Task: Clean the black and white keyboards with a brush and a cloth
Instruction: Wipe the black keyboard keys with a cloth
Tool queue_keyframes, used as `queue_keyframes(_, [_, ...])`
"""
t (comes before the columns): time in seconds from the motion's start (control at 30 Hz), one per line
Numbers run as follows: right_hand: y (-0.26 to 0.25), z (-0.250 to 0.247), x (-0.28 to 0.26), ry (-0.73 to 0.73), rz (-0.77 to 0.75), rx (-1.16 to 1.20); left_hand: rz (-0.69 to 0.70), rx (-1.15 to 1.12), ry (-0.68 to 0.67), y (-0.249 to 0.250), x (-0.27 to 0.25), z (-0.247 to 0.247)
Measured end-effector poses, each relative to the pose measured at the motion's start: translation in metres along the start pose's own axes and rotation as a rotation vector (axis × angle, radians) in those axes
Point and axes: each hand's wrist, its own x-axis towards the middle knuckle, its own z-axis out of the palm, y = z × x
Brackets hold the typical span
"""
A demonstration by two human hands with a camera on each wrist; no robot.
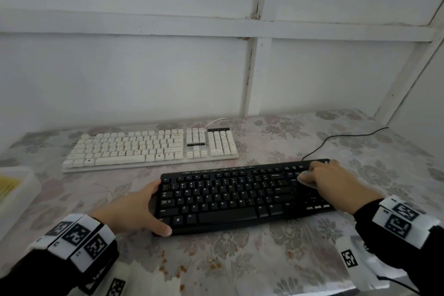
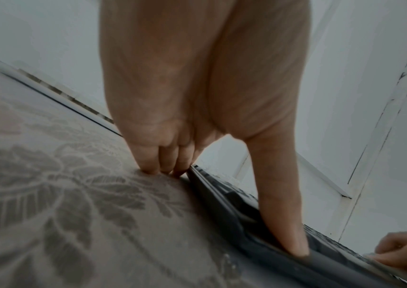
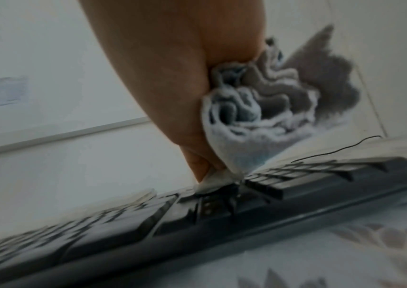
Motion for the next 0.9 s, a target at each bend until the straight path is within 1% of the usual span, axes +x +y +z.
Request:
queue_keyframes(0.07, [0.008,0.006,0.005,0.055,0.0,0.003,0.001,-0.007,-0.006,0.003,-0.001,0.0])
queue_keyframes(0.13, [0.002,0.003,0.003,0.098,-0.063,0.075,0.001,-0.012,-0.011,0.006,-0.002,0.0])
queue_keyframes(0.23, [-0.021,-0.004,-0.009,0.05,-0.23,0.153,0.008,-0.017,-0.013,0.007,-0.003,0.0])
queue_keyframes(0.27, [-0.026,-0.005,-0.012,0.048,-0.241,0.13,0.009,-0.017,-0.012,0.007,-0.004,0.0])
queue_keyframes(0.4, [-0.014,0.002,-0.011,-0.005,-0.119,-0.002,-0.003,-0.004,-0.011,0.009,-0.005,-0.001])
queue_keyframes(0.53, [0.005,0.004,-0.007,-0.021,-0.06,-0.128,0.001,-0.009,-0.013,0.01,-0.006,0.0])
queue_keyframes(0.63, [0.023,0.006,-0.009,-0.022,-0.011,-0.136,0.01,-0.055,-0.023,0.013,-0.008,0.0])
queue_keyframes(0.77, [0.04,0.006,-0.009,-0.055,0.07,-0.126,0.011,-0.056,-0.027,0.015,-0.009,0.0])
queue_keyframes(0.9, [0.05,0.004,-0.004,-0.055,0.094,-0.118,0.002,-0.035,-0.021,0.013,-0.008,-0.001])
